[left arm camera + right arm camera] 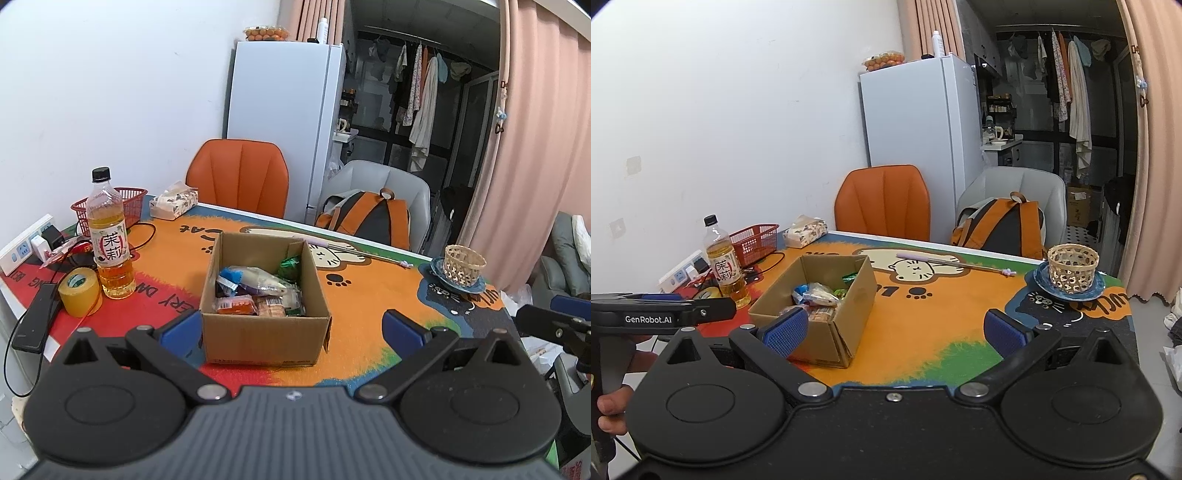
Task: Organize snacks
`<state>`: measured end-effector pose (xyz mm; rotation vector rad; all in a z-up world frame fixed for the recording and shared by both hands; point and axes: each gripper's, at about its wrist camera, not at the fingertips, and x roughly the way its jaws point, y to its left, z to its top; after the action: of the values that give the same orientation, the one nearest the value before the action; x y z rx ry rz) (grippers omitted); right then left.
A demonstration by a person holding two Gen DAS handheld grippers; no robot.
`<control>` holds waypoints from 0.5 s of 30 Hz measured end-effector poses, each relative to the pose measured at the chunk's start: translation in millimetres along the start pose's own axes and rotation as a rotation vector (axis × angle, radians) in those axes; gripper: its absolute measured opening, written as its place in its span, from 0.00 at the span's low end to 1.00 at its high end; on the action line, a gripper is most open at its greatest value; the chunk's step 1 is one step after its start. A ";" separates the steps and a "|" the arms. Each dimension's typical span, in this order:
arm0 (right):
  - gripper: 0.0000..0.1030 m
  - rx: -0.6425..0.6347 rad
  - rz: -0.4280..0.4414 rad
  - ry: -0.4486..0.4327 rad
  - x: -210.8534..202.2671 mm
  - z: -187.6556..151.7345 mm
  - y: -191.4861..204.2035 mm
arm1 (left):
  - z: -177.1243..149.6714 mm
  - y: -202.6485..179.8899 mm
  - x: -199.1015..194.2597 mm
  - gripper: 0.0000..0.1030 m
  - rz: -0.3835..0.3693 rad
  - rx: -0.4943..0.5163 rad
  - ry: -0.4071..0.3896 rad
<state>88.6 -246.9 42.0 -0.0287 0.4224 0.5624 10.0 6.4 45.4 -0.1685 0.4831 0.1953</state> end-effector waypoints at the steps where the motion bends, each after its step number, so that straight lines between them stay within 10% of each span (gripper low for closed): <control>1: 1.00 0.000 0.001 0.003 0.8 -0.3 -0.7 | -0.3 -0.5 -0.1 1.00 0.000 0.002 0.001; 15: 1.00 0.005 0.000 0.015 2.5 -0.8 -1.3 | -2.2 -3.1 0.8 1.00 -0.005 0.008 0.009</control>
<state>90.8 -246.8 40.2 -0.0285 0.4385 0.5614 10.4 3.0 43.4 -0.1625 0.4927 0.1874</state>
